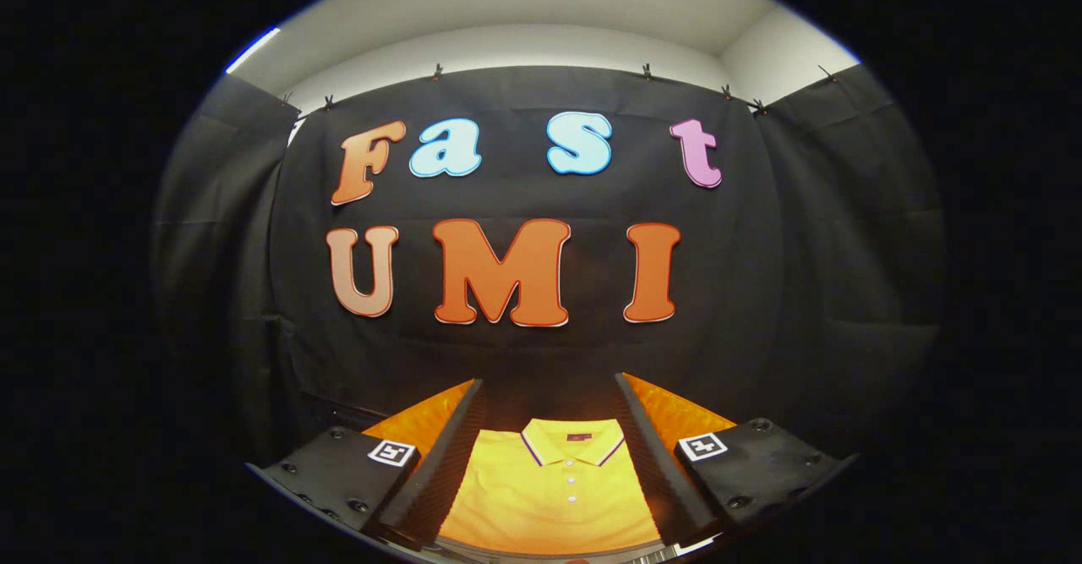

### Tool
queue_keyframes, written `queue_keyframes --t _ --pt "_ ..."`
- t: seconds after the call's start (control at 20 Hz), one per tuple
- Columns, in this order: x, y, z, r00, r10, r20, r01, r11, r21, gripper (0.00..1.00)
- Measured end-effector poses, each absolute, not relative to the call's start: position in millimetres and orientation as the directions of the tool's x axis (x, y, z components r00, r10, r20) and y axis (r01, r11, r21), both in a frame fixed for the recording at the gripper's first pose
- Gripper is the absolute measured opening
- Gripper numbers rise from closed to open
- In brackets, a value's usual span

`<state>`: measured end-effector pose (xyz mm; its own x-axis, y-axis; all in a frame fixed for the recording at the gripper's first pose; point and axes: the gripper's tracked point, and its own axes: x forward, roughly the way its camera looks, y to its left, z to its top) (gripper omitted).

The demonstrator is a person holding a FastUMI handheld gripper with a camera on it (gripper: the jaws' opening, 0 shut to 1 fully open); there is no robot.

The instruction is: Put the clothes into the washing machine and then close the washing machine lid.

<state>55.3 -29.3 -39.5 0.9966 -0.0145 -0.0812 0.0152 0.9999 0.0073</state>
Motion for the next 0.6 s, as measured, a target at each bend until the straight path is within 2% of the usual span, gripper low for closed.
queue_keyframes --t 0.4,0.6 --pt "129 -54 -132 0.968 -0.016 -0.251 0.018 1.000 0.003 0.98" --pt "153 -62 -199 0.915 0.003 -0.404 0.018 0.999 0.048 0.98"
